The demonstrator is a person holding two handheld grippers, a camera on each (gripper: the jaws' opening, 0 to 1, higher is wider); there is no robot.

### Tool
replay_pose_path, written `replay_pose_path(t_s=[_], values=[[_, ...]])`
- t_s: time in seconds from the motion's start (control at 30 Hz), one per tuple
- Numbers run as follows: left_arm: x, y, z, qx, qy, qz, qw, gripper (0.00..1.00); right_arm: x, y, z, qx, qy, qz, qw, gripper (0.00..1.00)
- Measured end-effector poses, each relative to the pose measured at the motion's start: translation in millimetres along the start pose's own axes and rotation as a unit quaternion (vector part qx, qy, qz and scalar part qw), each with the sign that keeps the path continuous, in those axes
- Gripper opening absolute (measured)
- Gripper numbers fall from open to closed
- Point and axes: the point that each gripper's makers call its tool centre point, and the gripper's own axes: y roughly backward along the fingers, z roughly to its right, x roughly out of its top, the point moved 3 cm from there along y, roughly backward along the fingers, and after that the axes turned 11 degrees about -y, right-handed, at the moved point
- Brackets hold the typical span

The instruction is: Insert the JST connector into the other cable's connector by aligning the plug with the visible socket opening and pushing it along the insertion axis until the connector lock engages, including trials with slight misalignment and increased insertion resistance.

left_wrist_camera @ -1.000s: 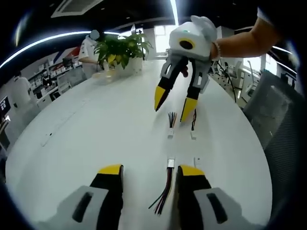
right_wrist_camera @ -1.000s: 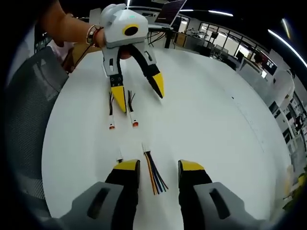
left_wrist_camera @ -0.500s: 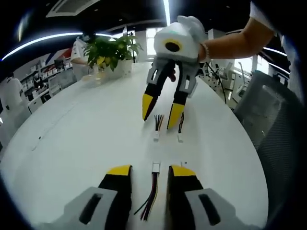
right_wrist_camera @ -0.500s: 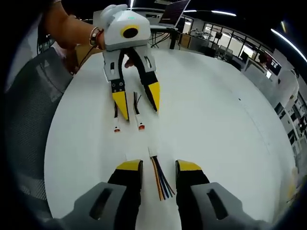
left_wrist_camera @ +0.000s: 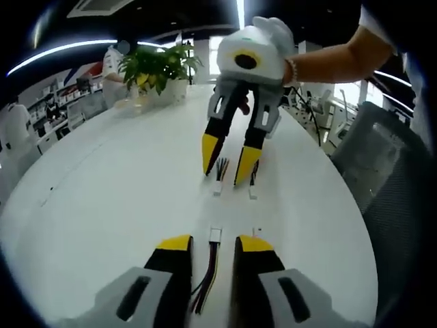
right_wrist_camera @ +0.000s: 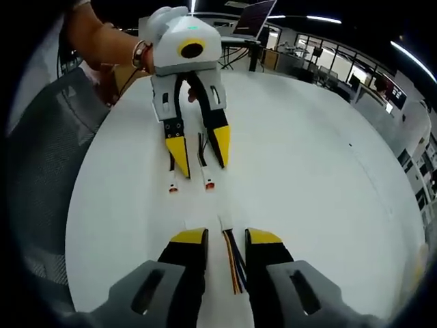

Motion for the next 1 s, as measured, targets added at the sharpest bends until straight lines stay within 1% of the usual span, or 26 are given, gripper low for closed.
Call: replay_pose_path(t_s=[0.1, 0.23, 0.4, 0.5, 0.6, 1.0], values=[[-0.6, -0.4, 0.0, 0.001, -0.006, -0.002, 1.0000, 0.18, 1.4, -2.1, -1.1, 0.004, 0.002, 0.002, 1.0000, 0.17], [-0.2, -1.3, 3.4, -0.008, -0.008, 0.001, 0.9999, 0.13, 0.9, -4.0, -2.4, 0.010, 0.003, -0.001, 0.9999, 0.15], [-0.6, -1.3, 3.3, -0.008, -0.007, 0.000, 0.9999, 0.12, -0.8, -5.5, -3.0, 0.014, 0.003, -0.006, 0.9999, 0.14], [-0.5, -1.7, 5.4, -0.013, -0.006, 0.002, 0.9999, 0.10, -2.1, -6.5, -4.3, 0.015, 0.009, -0.010, 0.9998, 0.13], [0.4, -2.1, 5.5, -0.013, -0.012, 0.005, 0.9998, 0.09, -2.9, -7.3, -4.6, 0.016, 0.008, -0.011, 0.9998, 0.12], [0.8, -2.3, 6.4, -0.017, -0.011, 0.013, 0.9997, 0.05, -2.8, -6.1, -3.8, 0.015, 0.006, -0.007, 0.9998, 0.10]])
